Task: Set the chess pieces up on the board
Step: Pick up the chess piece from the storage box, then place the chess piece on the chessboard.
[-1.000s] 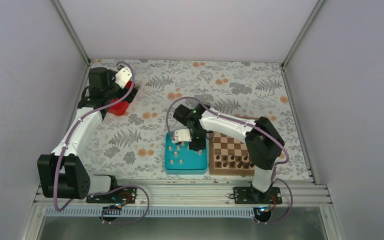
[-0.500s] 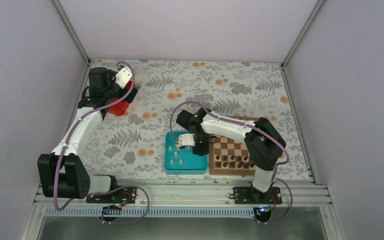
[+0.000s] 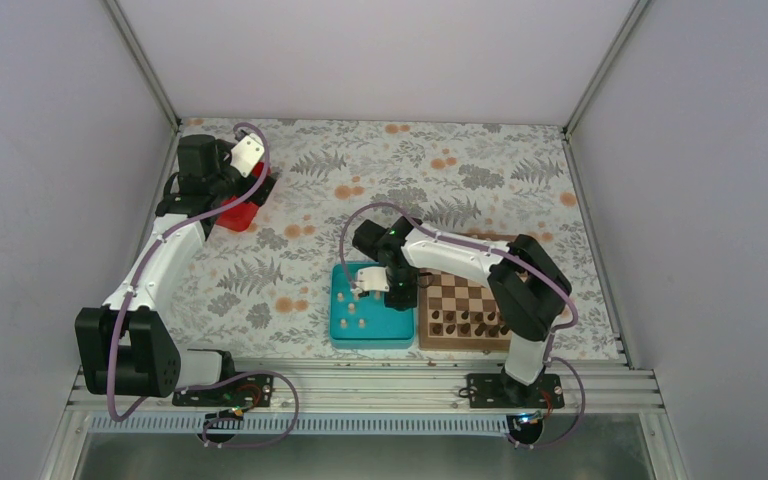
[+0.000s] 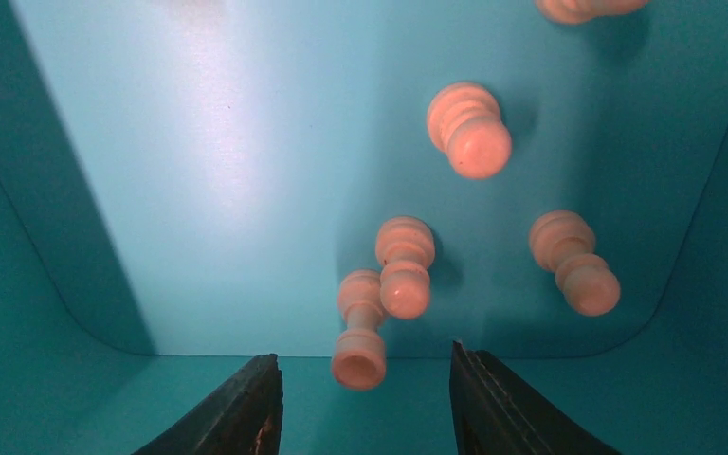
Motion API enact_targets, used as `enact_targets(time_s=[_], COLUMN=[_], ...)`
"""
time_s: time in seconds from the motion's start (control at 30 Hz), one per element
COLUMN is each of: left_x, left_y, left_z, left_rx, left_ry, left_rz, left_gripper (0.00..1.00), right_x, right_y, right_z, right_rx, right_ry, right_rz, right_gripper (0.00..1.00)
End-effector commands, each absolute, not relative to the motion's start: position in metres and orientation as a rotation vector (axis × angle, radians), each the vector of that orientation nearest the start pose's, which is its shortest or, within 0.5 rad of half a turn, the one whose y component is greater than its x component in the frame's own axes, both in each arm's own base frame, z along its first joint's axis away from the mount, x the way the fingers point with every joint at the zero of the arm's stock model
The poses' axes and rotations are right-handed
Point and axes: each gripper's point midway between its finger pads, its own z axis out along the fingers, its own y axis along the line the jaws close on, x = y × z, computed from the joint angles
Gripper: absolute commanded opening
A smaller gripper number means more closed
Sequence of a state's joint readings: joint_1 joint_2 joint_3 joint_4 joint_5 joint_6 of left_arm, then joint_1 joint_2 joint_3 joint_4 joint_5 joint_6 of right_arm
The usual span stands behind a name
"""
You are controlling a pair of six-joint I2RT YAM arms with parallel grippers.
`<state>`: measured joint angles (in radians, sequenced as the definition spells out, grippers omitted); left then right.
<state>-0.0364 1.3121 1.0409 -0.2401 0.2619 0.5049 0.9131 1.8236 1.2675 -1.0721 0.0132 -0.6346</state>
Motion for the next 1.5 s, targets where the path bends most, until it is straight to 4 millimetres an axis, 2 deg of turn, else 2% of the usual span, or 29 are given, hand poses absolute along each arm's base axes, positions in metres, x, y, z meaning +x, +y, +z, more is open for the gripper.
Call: enact_targets(time_s=[0.0, 0.57, 0.83, 1.0, 1.2, 1.33, 1.47], left_x=[0.414, 0.415, 0.415, 0.414, 0.415, 0.415, 0.414], left_y=[-0.06, -0.06, -0.061, -0.061, -0.061, -0.061, -0.061], left_z=[0.241, 0.238, 0.239, 0.24, 0.242, 0.241, 0.242], left_rx=[0.697, 0.702, 0.703, 0.703, 0.701, 0.702, 0.7], left_ry=[1.935, 1.94, 1.938, 1.936, 1.931, 1.932, 1.931], left_rz=[0.011, 0.006, 0.005, 0.006, 0.005, 0.005, 0.005], left_gripper=[1.0, 1.0, 1.0, 1.0, 1.0, 1.0, 1.0], right_x=[0.199, 0.203, 0.204, 0.207, 0.222, 0.247, 0.279], right_y=[0.245, 0.24, 0.243, 0.249, 0.25, 0.238, 0.213], right_z=[0.04, 0.026, 0.031, 0.056, 0.105, 0.133, 0.141], right_rx=[-2.217, -2.207, -2.193, -2.158, -2.066, -1.958, -1.863], right_ry=[2.306, 2.344, 2.348, 2.311, 2.263, 2.252, 2.293], right_rz=[-0.05, -0.041, -0.015, 0.011, -0.028, -0.12, -0.148], right_gripper=[0.47, 0.4, 0.2, 0.15, 0.14, 0.15, 0.15])
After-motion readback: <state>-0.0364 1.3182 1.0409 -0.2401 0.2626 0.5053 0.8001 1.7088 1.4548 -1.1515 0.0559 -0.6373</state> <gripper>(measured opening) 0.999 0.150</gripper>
